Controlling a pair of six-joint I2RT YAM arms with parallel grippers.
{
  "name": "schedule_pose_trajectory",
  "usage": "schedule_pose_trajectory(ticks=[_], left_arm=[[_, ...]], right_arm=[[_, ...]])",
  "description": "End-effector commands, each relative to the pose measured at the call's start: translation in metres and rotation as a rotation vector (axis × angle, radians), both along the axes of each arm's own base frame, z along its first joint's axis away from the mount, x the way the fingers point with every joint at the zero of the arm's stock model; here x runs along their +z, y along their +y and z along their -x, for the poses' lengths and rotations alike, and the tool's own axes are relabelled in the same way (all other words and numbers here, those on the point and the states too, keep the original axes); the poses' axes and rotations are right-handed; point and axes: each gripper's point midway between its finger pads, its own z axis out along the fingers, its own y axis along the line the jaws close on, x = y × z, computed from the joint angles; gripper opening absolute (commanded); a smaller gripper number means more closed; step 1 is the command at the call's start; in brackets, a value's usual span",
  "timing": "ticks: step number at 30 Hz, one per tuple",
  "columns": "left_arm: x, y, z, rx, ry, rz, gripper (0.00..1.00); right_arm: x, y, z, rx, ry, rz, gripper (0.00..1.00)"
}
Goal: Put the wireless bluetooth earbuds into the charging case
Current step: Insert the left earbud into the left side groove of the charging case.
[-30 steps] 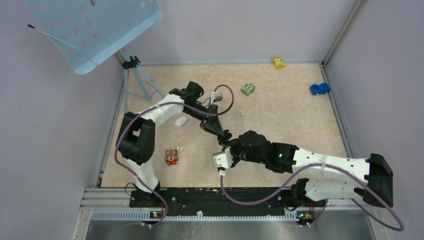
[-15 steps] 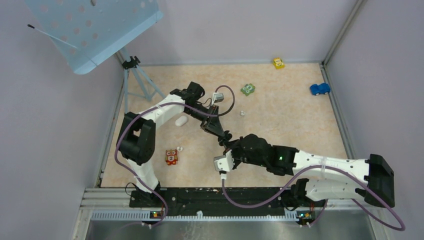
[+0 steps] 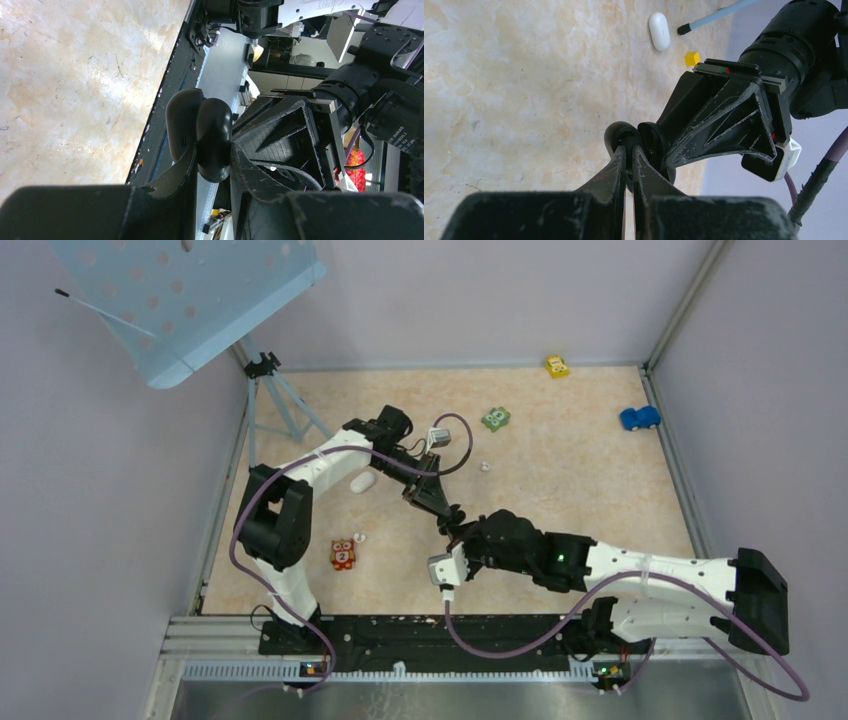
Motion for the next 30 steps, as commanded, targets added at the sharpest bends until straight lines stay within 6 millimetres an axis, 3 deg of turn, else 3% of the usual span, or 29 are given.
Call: schedule_pose_trajectory(ticks=[1, 5, 9, 15, 18, 19, 30], left_arm=[[0.021, -0.002, 0.006, -0.028, 0.012, 0.064, 0.0], [0.02, -0.003, 0.005, -0.029, 0.017, 0.065, 0.0], [0.02, -0.003, 0.005, -0.029, 0.015, 0.066, 0.0], [0.017, -0.003, 0.006, -0.031, 0.015, 0.055, 0.0], [0.017, -0.003, 0.006, -0.032, 0.015, 0.058, 0.0], [0.017, -0.003, 0.006, -0.033, 0.017, 0.056, 0.0], [0.014, -0.005, 0.005, -0.037, 0.025, 0.057, 0.0]], right_arm=[[-0.018, -0.003, 0.013, 0.03, 0.068, 0.052, 0.0], [-0.021, -0.005, 0.014, 0.019, 0.086, 0.053, 0.0], [-0.012, -0.001, 0.012, 0.0, 0.095, 0.008, 0.2], [-0.002, 0.002, 0.011, -0.017, 0.099, -0.048, 0.26], [0.006, 0.003, 0.011, -0.028, 0.107, -0.085, 0.48], [0.01, 0.003, 0.011, -0.032, 0.11, -0.102, 0.5], [0.045, -0.001, 0.016, -0.079, 0.18, -0.27, 0.54]])
